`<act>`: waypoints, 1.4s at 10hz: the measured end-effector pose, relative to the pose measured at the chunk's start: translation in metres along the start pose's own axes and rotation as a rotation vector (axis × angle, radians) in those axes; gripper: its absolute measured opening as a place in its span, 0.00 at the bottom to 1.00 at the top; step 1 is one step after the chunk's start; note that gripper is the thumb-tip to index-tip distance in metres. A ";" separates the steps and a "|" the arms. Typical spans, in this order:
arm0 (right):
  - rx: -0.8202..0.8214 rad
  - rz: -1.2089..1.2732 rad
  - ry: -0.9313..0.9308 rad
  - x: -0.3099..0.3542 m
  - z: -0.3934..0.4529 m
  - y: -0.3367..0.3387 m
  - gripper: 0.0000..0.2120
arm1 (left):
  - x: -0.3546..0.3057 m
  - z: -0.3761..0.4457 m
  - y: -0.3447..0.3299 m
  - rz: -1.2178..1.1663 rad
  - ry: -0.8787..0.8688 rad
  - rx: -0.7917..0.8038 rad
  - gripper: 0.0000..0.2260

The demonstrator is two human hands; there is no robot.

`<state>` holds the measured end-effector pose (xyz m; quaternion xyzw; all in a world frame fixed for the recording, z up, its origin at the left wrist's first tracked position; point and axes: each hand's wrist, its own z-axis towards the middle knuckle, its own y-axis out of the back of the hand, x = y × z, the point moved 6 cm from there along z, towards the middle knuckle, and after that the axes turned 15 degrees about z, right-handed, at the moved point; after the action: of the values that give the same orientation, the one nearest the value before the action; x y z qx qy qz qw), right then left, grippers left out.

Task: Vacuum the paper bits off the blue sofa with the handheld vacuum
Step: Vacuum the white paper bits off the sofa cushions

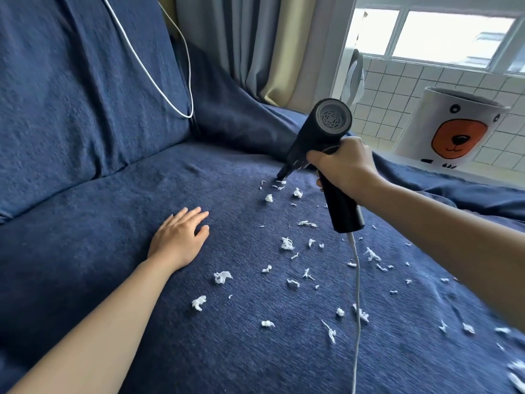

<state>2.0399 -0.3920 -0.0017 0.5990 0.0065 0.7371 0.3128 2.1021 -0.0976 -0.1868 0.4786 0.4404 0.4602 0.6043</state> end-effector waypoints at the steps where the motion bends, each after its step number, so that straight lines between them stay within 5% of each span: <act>1: -0.001 0.016 -0.003 -0.002 -0.004 0.006 0.09 | 0.001 0.000 -0.001 0.005 0.004 -0.002 0.21; 14: 0.065 0.010 0.025 0.009 -0.035 0.008 0.10 | 0.006 0.000 -0.005 0.014 0.005 -0.036 0.20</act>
<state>2.0043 -0.3815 -0.0010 0.5996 0.0313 0.7455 0.2893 2.1038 -0.0923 -0.1919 0.4694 0.4302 0.4735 0.6086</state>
